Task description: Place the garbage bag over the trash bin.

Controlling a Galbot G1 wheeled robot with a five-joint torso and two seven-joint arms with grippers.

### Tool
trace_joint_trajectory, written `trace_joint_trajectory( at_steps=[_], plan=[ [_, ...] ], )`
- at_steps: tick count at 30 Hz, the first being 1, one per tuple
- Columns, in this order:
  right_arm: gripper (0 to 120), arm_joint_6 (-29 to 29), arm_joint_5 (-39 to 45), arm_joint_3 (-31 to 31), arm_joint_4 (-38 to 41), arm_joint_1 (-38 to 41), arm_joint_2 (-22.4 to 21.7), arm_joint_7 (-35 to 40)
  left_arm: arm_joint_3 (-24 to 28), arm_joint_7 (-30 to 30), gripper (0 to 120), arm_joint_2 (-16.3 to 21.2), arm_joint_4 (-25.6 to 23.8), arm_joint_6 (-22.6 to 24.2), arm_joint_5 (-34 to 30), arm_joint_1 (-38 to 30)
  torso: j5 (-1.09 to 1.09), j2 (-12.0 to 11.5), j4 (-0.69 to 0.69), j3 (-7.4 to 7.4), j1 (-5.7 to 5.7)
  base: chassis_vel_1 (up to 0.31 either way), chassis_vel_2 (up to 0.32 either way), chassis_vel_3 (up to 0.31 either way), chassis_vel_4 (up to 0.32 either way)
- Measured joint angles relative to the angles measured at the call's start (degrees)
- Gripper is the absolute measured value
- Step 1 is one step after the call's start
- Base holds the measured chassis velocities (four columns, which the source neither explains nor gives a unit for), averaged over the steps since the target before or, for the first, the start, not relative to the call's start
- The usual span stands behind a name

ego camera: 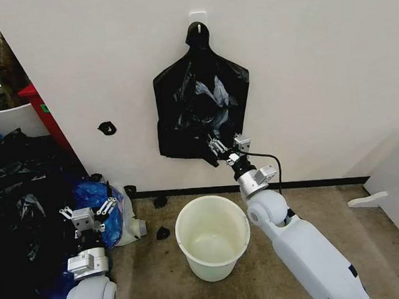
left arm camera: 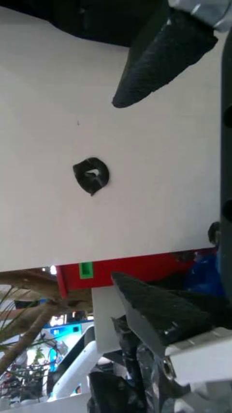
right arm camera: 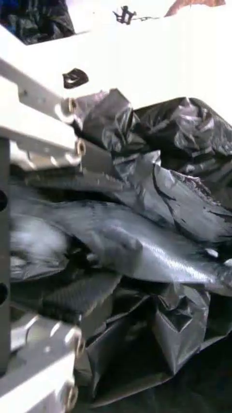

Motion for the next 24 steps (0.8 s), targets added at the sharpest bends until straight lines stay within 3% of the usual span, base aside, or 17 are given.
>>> trace_joint_trajectory(
  at_steps=[4,8,11,15,18,24],
  plan=[
    [25,-0.1,-0.5,0.6,0.8,-1.4,-0.6,-0.2,0.5,0.3,100,0.9,-0.1,0.2,-0.5,-1.1,0.0,0.0,-0.01,0.0,-0.01,0.0,0.0,0.0,0.0],
    [16,-0.1,-0.7,1.6,1.6,-2.1,-0.9,-0.2,0.8,1.7,100,2.3,-0.4,0.0,-2.7,-2.0,0.0,0.0,0.0,0.0,-0.01,0.0,0.0,0.0,0.0],
    [1,0.0,0.1,3.3,4.4,-3.5,-1.5,-0.6,1.8,6.2,100,5.4,-0.9,-1.7,-9.2,-4.0,0.0,0.0,0.01,0.0,-0.01,0.0,0.0,0.0,0.0],
    [0,0.3,1.6,4.2,7.4,-4.7,-1.9,-1.6,3.6,10.7,100,8.5,-1.0,-3.6,-14.7,-6.2,0.0,0.0,0.01,0.0,-0.01,0.0,0.0,0.0,0.0],
    [0,1.0,4.0,4.5,11.0,-5.9,-2.3,-3.4,7.1,18.8,100,14.3,-0.6,-5.6,-21.4,-11.2,-0.01,0.0,-0.04,0.0,-0.01,0.0,0.0,0.0,0.0],
    [0,1.6,5.8,2.8,12.8,-5.7,-2.2,-5.1,12.3,28.9,100,24.0,2.7,-7.3,-25.7,-19.4,-0.01,0.0,0.04,0.0,0.0,0.0,0.0,0.0,0.0]
  ],
)
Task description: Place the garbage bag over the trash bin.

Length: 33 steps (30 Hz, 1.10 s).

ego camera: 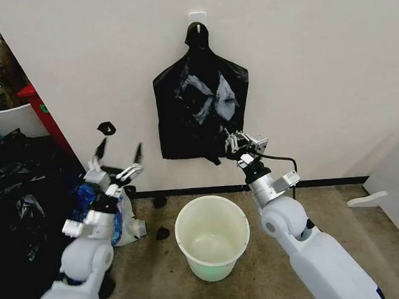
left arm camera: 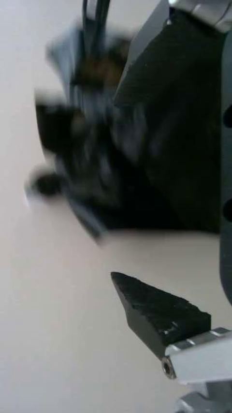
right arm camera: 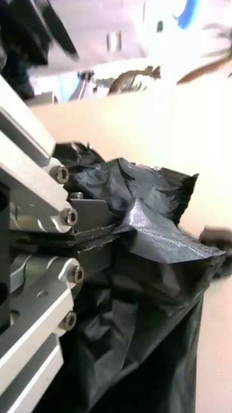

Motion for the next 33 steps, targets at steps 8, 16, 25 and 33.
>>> trace_joint_trajectory(
  at_steps=[8,16,25,33],
  plan=[
    [0,0.3,-0.1,-0.4,0.5,-0.4,0.7,-0.9,11.2,1.7,100,5.9,4.1,2.6,0.7,-17.1,0.01,0.0,-0.05,0.0,0.0,0.0,0.0,0.0,0.0],
    [0,0.3,-0.4,-0.1,1.1,-1.0,1.1,-1.1,23.5,-8.1,100,8.2,7.0,7.9,9.3,-26.5,0.02,0.0,-0.04,0.0,0.0,0.0,0.0,0.0,0.0],
    [0,0.1,-0.9,1.5,2.1,-2.2,0.9,-1.2,24.3,-9.7,75,7.0,8.8,10.1,19.2,-27.6,0.01,0.0,-0.04,0.0,0.0,0.0,0.0,0.0,0.0],
    [0,0.1,-1.5,1.5,1.8,-2.3,0.9,-1.6,22.1,-8.6,45,8.9,5.9,10.8,18.9,-27.2,0.02,0.0,-0.04,0.0,0.0,0.0,0.0,0.0,0.0]
  ],
)
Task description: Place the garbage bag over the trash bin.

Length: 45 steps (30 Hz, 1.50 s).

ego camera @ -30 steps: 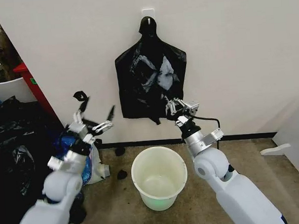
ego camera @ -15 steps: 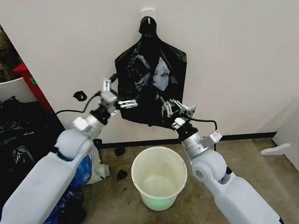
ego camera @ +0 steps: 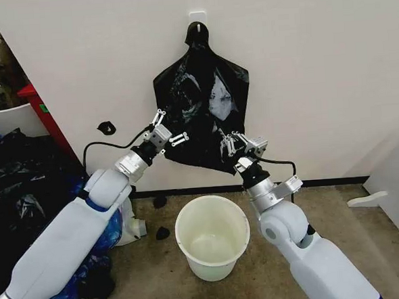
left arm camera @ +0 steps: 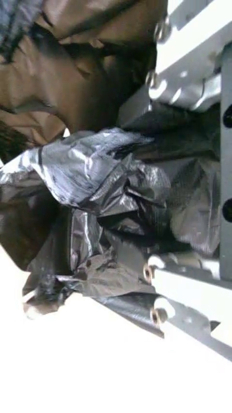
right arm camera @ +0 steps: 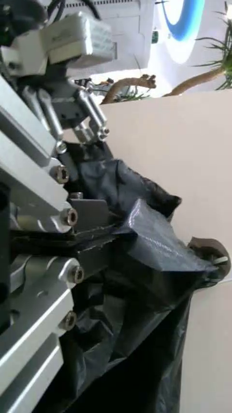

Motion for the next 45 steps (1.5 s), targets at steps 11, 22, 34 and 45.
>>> trace_joint_trajectory(
  at_steps=[11,22,34,45],
  plan=[
    [0,0.0,0.0,0.4,0.0,-0.1,-0.1,-0.2,-5.4,3.0,7,1.2,-2.4,0.8,0.0,3.6,-0.01,0.0,0.0,0.0,0.0,0.0,0.0,0.0,0.0],
    [0,-0.2,0.3,-2.4,2.3,-2.3,-1.7,3.5,-14.4,1.3,0,-0.7,-7.4,-1.7,-9.6,14.8,0.01,0.0,0.05,0.0,0.0,0.0,0.0,0.0,0.0],
    [0,1.3,-2.0,-0.7,23.6,-29.3,-7.3,8.8,-18.9,-6.1,0,-3.5,-13.8,-3.2,-12.0,33.8,-0.01,0.0,0.02,-0.02,-0.01,0.0,0.0,0.0,0.0],
    [0,6.0,-10.3,6.7,28.5,-32.4,-5.3,4.5,-19.3,-3.3,0,-2.2,-22.4,-4.7,-19.2,36.5,0.0,0.0,0.0,0.0,-0.01,0.0,0.0,0.0,0.0]
  ],
)
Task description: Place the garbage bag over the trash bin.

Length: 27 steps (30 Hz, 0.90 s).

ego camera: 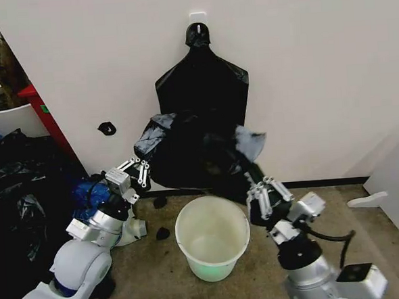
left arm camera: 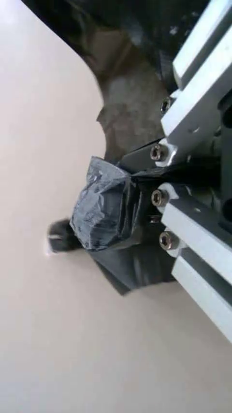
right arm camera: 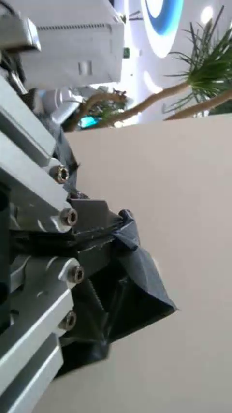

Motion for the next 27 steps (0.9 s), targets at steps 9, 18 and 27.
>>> trace_joint_trajectory(
  at_steps=[9,18,27],
  plan=[
    [0,-0.3,1.6,0.8,-1.4,1.5,0.7,0.1,0.5,0.3,0,-0.5,-1.6,1.1,0.9,0.3,-0.01,0.0,0.0,0.0,0.0,0.0,0.0,0.0,0.0],
    [0,-0.1,4.1,0.6,-7.5,4.8,1.0,0.4,3.0,0.4,0,-5.5,1.3,1.0,4.1,2.4,-0.02,0.0,0.0,0.01,0.01,0.0,0.0,0.0,0.0],
    [0,-0.9,7.7,-2.2,-16.3,8.4,1.7,1.8,4.4,1.2,0,-8.4,3.0,0.0,6.4,4.6,0.0,0.0,0.0,0.01,0.01,0.0,0.0,0.0,0.0]
  ],
)
